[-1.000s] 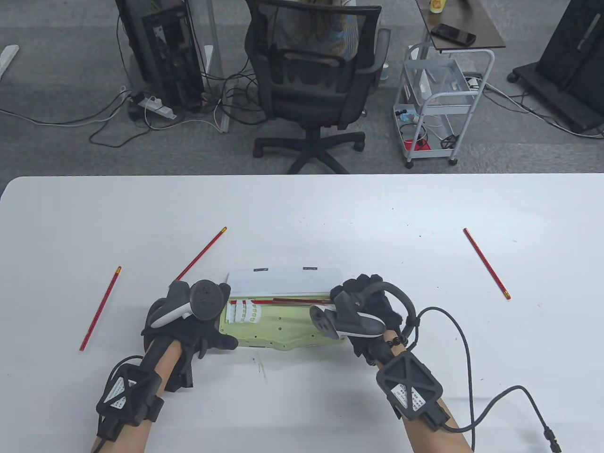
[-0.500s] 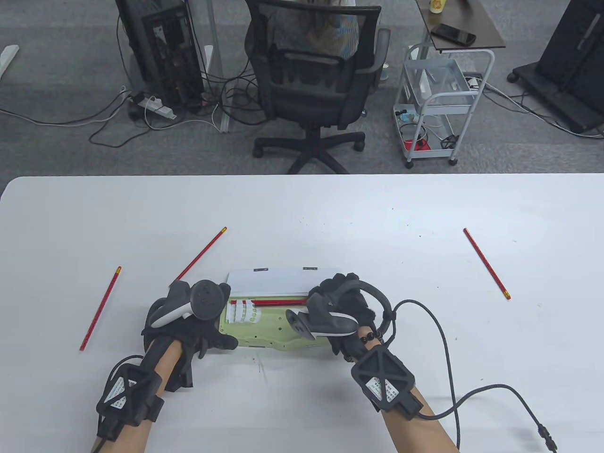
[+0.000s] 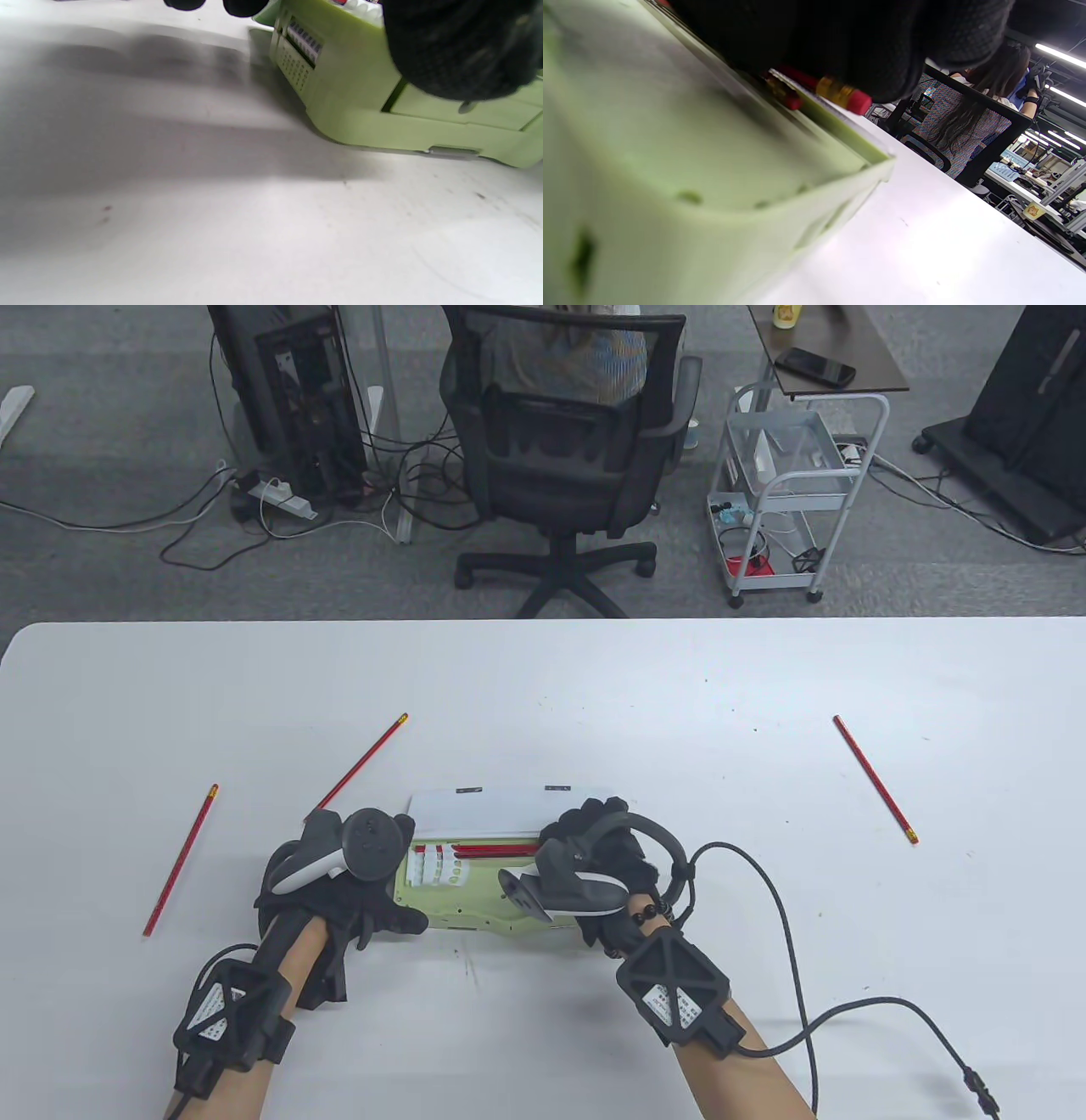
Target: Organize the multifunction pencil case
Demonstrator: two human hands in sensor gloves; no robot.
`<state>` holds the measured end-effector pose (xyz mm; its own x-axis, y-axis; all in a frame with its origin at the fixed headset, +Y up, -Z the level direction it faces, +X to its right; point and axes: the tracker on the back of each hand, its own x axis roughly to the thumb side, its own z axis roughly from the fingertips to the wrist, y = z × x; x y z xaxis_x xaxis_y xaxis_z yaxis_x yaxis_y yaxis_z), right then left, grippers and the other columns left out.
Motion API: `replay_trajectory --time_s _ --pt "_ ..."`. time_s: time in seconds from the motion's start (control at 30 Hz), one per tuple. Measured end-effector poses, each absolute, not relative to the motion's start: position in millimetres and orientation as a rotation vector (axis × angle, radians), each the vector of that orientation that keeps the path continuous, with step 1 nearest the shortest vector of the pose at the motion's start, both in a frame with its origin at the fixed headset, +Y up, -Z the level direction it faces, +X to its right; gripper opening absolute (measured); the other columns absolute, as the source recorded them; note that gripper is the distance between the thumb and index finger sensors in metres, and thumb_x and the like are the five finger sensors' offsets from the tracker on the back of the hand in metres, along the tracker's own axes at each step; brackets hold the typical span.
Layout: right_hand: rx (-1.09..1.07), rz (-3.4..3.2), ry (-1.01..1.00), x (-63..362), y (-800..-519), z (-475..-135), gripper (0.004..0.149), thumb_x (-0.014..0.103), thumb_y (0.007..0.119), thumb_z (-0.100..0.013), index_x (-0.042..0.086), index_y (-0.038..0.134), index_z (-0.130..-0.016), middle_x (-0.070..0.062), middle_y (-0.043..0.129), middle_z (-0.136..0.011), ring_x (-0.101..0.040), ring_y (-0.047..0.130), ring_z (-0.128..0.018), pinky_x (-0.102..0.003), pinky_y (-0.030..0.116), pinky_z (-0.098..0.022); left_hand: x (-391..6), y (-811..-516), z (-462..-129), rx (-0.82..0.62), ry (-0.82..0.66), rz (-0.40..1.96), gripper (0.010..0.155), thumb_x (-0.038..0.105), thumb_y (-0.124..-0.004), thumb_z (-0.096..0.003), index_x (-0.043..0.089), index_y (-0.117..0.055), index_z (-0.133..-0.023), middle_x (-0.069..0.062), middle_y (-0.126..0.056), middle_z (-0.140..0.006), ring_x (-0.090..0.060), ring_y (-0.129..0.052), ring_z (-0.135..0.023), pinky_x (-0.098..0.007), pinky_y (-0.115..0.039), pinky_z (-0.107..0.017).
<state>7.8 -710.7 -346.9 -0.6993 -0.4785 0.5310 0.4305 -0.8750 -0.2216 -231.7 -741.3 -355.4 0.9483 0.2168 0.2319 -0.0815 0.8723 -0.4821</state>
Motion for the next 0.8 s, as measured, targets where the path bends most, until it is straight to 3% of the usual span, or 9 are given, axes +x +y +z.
replay_trajectory --time_s 0.37,0.53,0.8 --pt "-0.799 -2.626 0.152 20.3 -703.0 -349.0 0.046 0.034 0.076 -0.051 0.013 0.071 -0.091 -0.015 0.085 -0.084 -0.039 0.09 -0.073 -0.059 0.076 -0.063 -231.8 -741.6 -355.5 -0.487 -0.286 0.16 0.116 0.063 -0.084 -0.0284 0.018 -0.019 -0.113 -0.016 -0.032 -0.124 -0.051 -0.037 -0.112 -0.075 -0.042 -0.072" --pt "-0.664 -2.829 0.157 53.8 -689.2 -352.5 0.052 0.039 0.071 -0.052 0.011 0.07 -0.097 -0.018 0.083 -0.089 -0.043 0.088 -0.078 -0.061 0.074 -0.064 -231.7 -741.4 -355.5 -0.488 -0.285 0.16 0.116 0.063 -0.084 -0.0283 0.018 -0.019 -0.113 -0.016 -0.032 -0.124 -0.051 -0.037 -0.112 -0.075 -0.042 -0.072" --pt "-0.437 -3.006 0.119 95.3 -695.1 -358.5 0.062 0.041 0.07 -0.053 0.008 0.063 -0.105 -0.026 0.074 -0.1 -0.052 0.08 -0.089 -0.068 0.066 -0.067 -231.6 -741.6 -355.4 -0.486 -0.286 0.161 0.116 0.062 -0.084 -0.0284 0.018 -0.019 -0.113 -0.016 -0.033 -0.124 -0.051 -0.038 -0.112 -0.075 -0.042 -0.072"
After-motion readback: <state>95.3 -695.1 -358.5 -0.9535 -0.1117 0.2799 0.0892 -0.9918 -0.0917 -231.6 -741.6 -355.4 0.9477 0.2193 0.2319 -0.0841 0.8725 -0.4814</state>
